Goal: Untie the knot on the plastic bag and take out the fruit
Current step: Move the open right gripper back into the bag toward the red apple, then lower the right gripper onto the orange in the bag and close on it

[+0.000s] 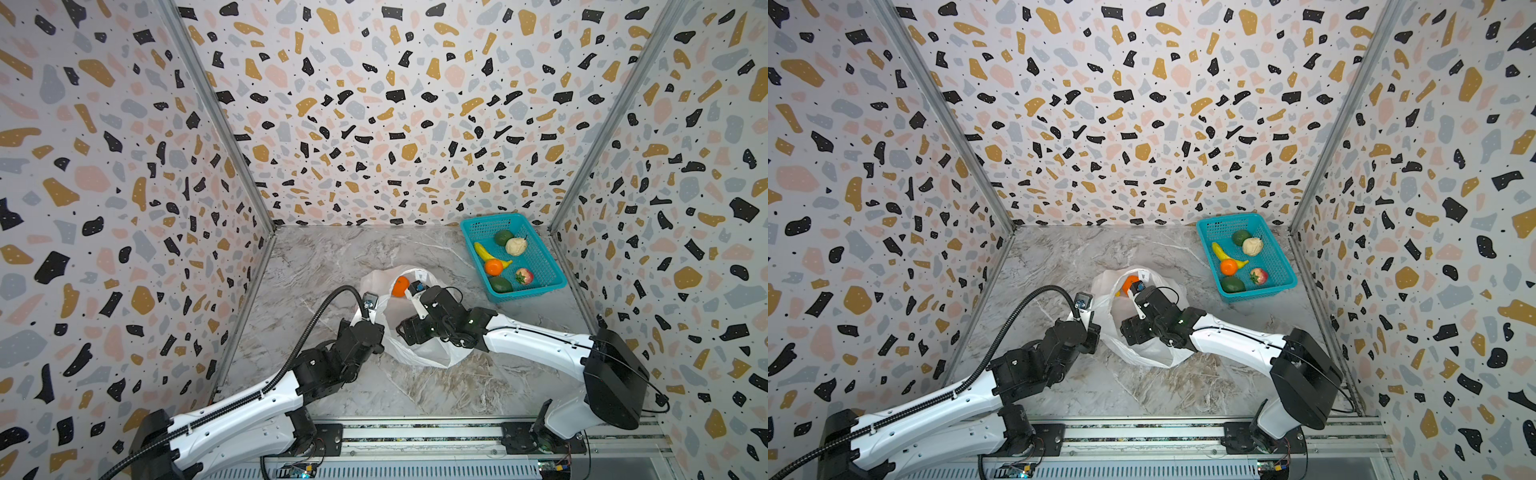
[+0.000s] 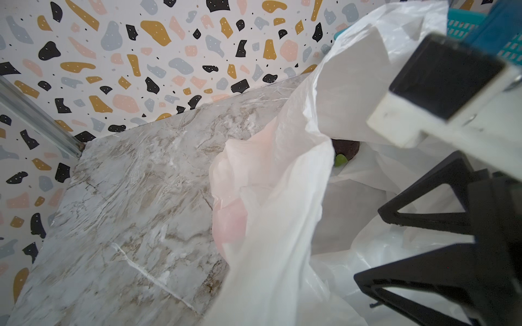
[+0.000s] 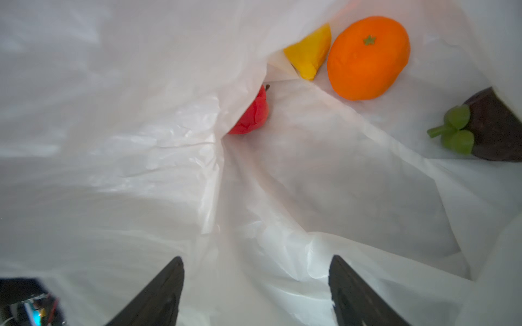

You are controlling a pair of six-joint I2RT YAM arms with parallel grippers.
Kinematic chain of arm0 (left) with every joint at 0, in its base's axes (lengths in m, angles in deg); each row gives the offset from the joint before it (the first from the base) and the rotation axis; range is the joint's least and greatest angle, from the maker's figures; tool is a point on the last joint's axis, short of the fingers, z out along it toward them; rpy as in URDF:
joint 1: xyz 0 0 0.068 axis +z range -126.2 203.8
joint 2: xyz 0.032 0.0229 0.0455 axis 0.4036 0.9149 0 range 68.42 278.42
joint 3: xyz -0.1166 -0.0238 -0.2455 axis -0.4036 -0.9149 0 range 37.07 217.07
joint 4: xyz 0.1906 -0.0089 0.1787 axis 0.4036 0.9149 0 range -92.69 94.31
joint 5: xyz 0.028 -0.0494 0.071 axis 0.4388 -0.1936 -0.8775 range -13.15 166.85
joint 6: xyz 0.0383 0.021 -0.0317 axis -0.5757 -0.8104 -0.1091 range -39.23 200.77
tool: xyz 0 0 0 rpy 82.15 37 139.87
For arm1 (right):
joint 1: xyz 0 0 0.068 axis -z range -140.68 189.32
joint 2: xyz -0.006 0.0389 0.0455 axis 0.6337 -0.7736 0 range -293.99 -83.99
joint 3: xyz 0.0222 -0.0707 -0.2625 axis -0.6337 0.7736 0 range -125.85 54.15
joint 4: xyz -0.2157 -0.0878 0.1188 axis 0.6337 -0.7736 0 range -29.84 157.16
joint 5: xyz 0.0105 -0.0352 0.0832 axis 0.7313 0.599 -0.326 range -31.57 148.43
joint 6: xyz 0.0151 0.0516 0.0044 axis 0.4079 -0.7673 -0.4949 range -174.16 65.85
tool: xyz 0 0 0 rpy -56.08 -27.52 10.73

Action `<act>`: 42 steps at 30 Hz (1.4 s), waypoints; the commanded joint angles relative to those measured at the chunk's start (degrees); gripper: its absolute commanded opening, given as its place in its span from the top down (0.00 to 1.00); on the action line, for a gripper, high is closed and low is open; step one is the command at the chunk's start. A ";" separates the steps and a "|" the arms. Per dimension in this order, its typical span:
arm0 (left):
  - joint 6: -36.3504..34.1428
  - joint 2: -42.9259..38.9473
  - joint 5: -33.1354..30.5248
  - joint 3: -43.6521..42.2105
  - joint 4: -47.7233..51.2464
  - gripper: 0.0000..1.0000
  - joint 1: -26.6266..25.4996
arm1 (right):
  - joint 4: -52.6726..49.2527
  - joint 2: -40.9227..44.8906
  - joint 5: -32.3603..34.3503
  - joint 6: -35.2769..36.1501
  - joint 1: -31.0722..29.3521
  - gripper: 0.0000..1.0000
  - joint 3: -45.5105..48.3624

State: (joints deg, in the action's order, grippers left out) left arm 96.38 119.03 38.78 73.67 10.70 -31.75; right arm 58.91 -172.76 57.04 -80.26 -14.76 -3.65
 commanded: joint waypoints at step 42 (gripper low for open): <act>0.63 0.43 11.52 4.14 -0.58 1.00 0.27 | 18.16 -30.78 15.13 -22.33 9.52 0.02 -19.19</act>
State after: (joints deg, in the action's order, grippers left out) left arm 97.04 118.85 48.36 75.27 13.48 -31.75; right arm 76.46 -202.84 70.73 -101.66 -5.10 -20.68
